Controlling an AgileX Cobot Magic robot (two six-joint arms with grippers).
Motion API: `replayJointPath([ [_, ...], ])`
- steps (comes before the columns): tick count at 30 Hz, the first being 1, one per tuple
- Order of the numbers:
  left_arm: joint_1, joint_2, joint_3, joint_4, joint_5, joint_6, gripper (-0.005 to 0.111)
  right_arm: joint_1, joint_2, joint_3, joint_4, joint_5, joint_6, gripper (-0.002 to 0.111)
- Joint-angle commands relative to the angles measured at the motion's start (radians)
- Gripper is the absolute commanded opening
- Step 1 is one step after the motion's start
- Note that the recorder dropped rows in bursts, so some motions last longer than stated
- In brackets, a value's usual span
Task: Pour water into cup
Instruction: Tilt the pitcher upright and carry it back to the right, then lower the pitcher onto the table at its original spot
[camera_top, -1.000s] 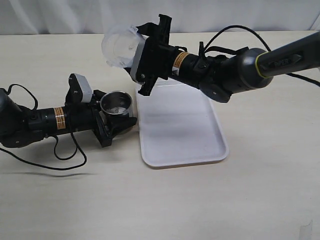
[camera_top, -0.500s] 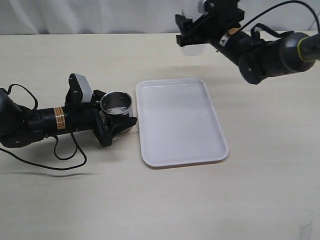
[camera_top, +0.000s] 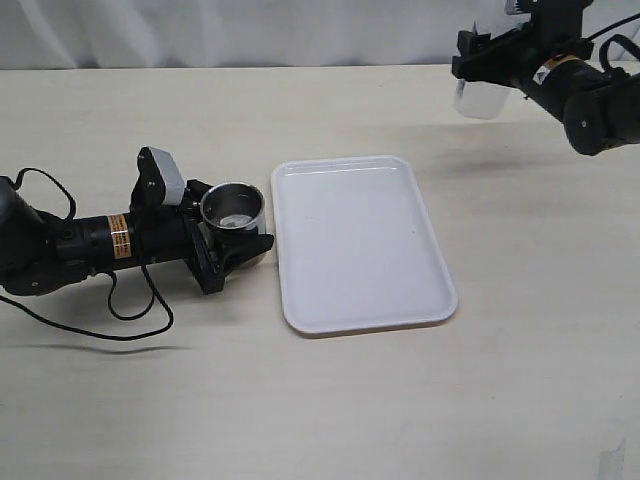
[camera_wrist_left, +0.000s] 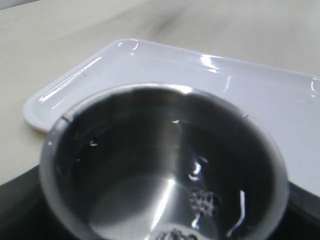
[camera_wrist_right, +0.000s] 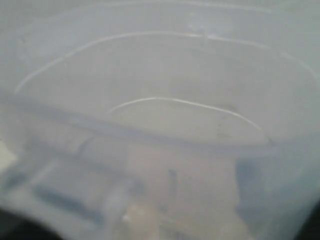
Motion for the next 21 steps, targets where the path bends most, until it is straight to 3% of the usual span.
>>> replayJointPath([
  [1,-0.003,-0.002,-0.005,-0.006,-0.016,-0.007,0.0,-0.026,0.011,0.01,0.0,0.003,0.003,0.004],
  [21,-0.003,-0.002,-0.005,-0.006,-0.016,-0.007,0.0,-0.029,0.11,0.01,-0.078,-0.072,0.002,0.005],
])
